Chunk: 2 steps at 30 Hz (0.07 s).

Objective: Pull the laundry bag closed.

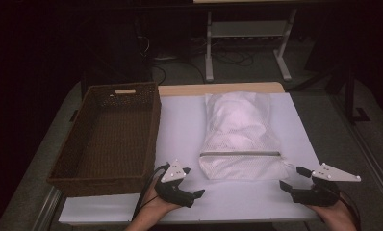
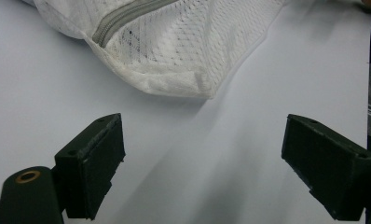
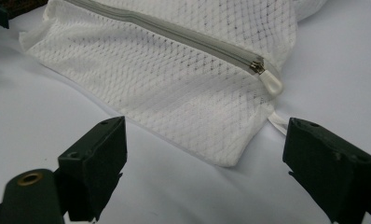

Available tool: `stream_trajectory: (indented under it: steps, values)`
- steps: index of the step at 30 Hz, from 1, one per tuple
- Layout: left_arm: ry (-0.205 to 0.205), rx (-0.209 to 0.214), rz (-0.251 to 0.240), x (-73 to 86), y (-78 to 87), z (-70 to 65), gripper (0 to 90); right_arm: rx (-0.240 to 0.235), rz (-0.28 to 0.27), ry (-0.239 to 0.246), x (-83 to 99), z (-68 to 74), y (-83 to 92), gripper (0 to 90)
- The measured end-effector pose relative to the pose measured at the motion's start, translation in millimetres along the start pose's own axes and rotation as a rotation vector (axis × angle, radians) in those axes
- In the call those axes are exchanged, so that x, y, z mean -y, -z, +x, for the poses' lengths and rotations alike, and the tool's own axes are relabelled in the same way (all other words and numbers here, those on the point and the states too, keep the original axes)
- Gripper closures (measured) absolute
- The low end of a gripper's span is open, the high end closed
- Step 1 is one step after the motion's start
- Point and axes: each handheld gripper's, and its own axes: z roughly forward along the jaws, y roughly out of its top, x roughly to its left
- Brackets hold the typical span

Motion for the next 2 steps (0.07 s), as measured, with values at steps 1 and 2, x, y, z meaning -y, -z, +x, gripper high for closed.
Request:
stream_trajectory:
  steps: [1,2]
  values:
    - [-0.001,0.002,0.001,0.1,-0.1,-0.2,12.8,0.002,-0.002,0.000,0.0,-1.0,-0.3,13.2]
    - [-0.001,0.002,0.001,0.1,-0.1,-0.2,12.8,0.001,-0.002,0.001,0.0,-1.4,-0.3,13.2]
